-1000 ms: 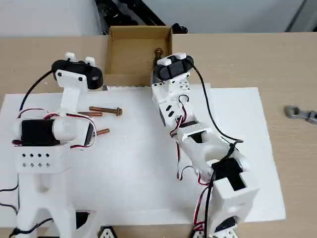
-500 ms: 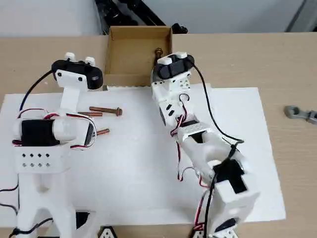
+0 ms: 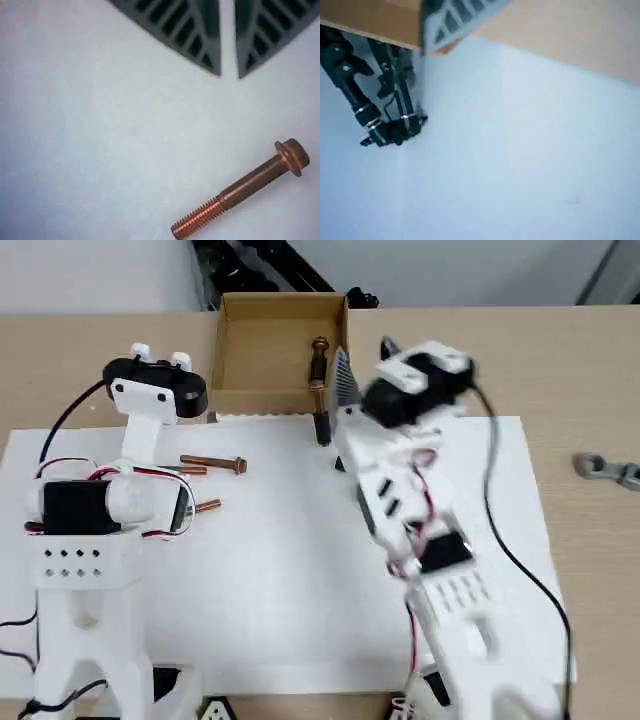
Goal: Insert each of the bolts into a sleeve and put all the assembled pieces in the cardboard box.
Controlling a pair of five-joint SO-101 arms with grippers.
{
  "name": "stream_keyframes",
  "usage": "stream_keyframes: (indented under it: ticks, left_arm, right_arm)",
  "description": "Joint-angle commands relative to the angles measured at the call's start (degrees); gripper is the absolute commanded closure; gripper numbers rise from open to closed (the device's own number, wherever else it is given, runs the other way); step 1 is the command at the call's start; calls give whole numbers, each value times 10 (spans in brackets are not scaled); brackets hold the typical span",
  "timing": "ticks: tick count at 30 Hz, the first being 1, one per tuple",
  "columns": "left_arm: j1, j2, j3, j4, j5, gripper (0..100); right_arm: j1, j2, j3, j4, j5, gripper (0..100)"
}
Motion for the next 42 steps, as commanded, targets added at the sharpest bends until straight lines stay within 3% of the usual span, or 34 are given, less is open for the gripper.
stream_keyframes:
  ticks: [1,9,14,24,28,34,36,40,42]
  left_arm:
    - [-4,-14,-2,-17,-2,995]
    - [-4,-11,-1,-28,-2,995]
    - [-4,-11,-1,-29,-2,995]
    - [-4,-4,29,-81,44,993]
    - [-18,73,32,-77,78,955]
    - [-87,261,-132,-22,88,949]
    - [-90,327,-214,18,86,949]
    - [-88,436,-303,22,93,949]
    - [-88,481,-325,20,130,949]
  right_arm:
    - [13,-151,-3,191,-35,809]
    - [46,-311,-1,459,-56,809]
    - [68,-323,-1,542,-80,809]
    - [35,-295,-1,584,-109,809]
    - [27,-234,-5,584,-131,809]
    - [27,-155,-40,581,-133,809]
    - [27,-135,-49,581,-133,809]
    - [27,-107,-52,581,-133,809]
    - [29,-98,-51,583,-134,809]
